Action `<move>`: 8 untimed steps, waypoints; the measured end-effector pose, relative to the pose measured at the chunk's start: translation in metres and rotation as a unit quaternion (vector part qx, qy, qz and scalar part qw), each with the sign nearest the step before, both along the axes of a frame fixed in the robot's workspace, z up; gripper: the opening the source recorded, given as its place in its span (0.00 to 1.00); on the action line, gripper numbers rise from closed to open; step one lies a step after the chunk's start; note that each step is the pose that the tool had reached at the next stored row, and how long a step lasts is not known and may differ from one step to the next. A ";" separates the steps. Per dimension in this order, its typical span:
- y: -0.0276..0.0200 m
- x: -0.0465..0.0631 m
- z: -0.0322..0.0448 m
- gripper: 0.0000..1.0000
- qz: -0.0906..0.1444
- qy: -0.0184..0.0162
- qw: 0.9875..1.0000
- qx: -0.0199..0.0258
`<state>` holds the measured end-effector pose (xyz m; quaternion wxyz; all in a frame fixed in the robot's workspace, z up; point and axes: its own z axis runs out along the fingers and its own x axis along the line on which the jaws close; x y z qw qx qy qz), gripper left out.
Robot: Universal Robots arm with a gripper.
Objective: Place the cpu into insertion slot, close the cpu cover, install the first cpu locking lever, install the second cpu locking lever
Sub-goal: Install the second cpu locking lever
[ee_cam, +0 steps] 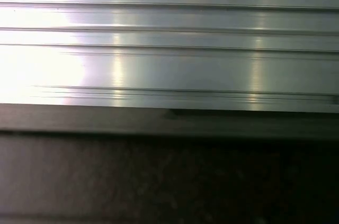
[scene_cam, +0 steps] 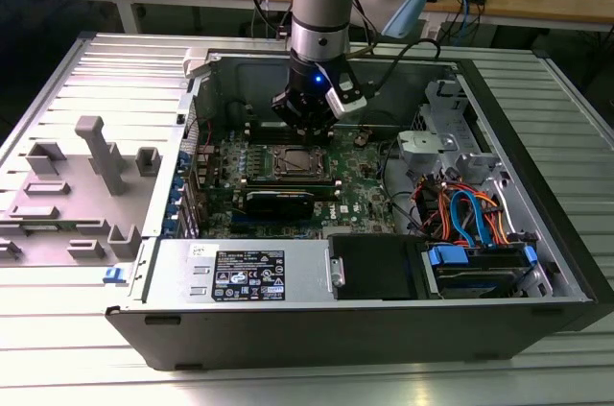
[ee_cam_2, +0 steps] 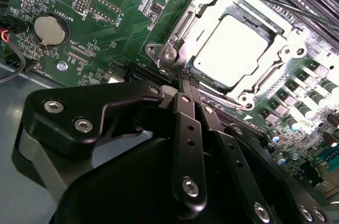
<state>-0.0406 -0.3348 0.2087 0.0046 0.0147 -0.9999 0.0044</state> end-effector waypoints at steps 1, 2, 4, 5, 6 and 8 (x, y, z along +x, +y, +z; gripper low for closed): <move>0.0000 0.000 0.0000 0.11 0.000 0.000 1.000 0.000; 0.0000 0.000 0.0000 0.11 0.000 0.000 1.000 0.000; -0.0001 0.000 -0.0001 0.11 0.000 0.000 1.000 0.000; -0.0003 0.000 -0.0001 0.11 0.000 0.000 1.000 0.000; -0.0005 0.000 0.0000 0.11 0.000 0.000 1.000 0.000; -0.0024 0.000 0.0000 0.11 0.000 0.000 1.000 0.000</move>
